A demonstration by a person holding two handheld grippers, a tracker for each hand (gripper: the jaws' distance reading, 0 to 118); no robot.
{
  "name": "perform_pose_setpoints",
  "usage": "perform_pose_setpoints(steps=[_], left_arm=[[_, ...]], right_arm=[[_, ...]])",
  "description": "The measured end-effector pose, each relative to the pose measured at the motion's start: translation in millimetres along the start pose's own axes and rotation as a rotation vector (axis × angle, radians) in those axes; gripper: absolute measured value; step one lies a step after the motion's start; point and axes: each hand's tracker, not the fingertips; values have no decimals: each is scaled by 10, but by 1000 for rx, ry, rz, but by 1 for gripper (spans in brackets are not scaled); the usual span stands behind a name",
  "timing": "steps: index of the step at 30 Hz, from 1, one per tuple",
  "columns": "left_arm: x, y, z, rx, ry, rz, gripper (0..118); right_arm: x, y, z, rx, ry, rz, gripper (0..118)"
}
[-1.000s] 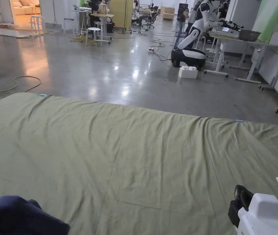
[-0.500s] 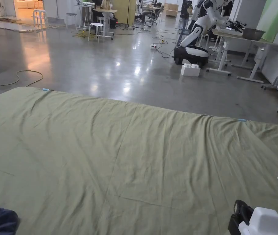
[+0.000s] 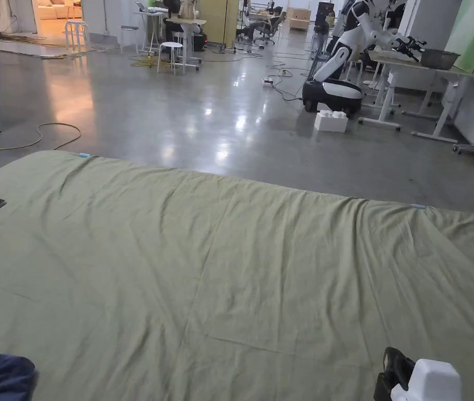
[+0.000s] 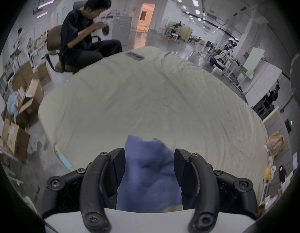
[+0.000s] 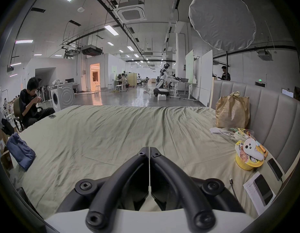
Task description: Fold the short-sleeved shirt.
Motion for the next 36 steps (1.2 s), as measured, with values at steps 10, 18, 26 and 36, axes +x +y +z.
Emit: perform_pose_setpoints(steps=[10,18,26,36], left_arm=[[782,-243,327,228,-84,-248,61],[1797,-875,166,347,-210,-304,61],[2745,-1270,28,470,-289,-345,41],[3328,-1522,214,641,-241,-395,8]], right_arm=[[-18,46,42,18,23,-16,2],[-48,65,74,40,11,-38,2],[-71,137,68,69,-13,-24,2],[-93,188,61,88,-32,-35,2]])
